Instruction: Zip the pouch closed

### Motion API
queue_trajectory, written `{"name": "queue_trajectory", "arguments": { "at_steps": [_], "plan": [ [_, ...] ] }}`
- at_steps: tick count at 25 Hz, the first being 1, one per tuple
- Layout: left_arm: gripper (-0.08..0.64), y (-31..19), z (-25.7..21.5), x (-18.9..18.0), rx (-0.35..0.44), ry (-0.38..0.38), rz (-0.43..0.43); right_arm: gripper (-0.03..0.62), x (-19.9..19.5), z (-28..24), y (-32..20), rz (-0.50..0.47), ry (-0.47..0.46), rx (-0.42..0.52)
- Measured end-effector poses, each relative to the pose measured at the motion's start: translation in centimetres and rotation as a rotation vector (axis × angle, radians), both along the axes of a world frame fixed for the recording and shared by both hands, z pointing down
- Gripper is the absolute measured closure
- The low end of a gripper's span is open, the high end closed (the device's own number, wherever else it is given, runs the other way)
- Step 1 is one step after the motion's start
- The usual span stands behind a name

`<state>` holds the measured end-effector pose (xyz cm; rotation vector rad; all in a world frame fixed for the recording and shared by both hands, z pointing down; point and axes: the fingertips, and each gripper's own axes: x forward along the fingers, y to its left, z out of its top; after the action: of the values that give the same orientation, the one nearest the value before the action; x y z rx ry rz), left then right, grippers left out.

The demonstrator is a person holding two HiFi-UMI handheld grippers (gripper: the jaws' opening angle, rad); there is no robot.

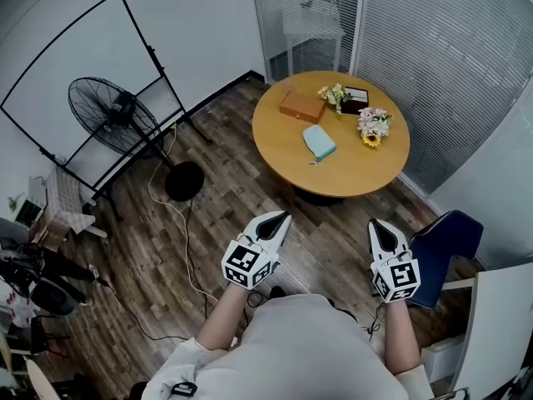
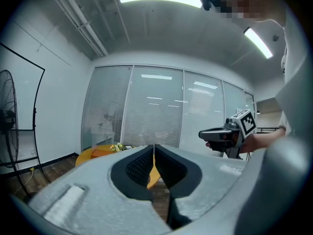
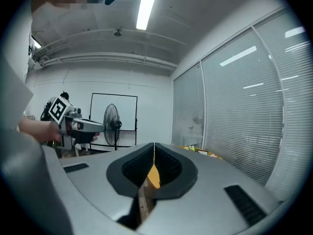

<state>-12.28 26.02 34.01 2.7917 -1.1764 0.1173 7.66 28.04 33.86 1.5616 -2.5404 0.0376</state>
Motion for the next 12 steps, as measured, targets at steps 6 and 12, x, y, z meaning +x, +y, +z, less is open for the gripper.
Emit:
{"name": "queue_trajectory", "arguments": {
  "at_steps": [6,12],
  "plan": [
    [0.531,-0.3,0.4,-1.4,-0.001,0.011,0.014,0.575,-1.7,0.4,0.1,0.009,-0.005,-0.003],
    [0.466,-0.4,1.0,-3.1,-0.022,0.008,0.035,0.543,-3.4,0.9,0.0,0.037,-0.014,-0.013]
  ]
}}
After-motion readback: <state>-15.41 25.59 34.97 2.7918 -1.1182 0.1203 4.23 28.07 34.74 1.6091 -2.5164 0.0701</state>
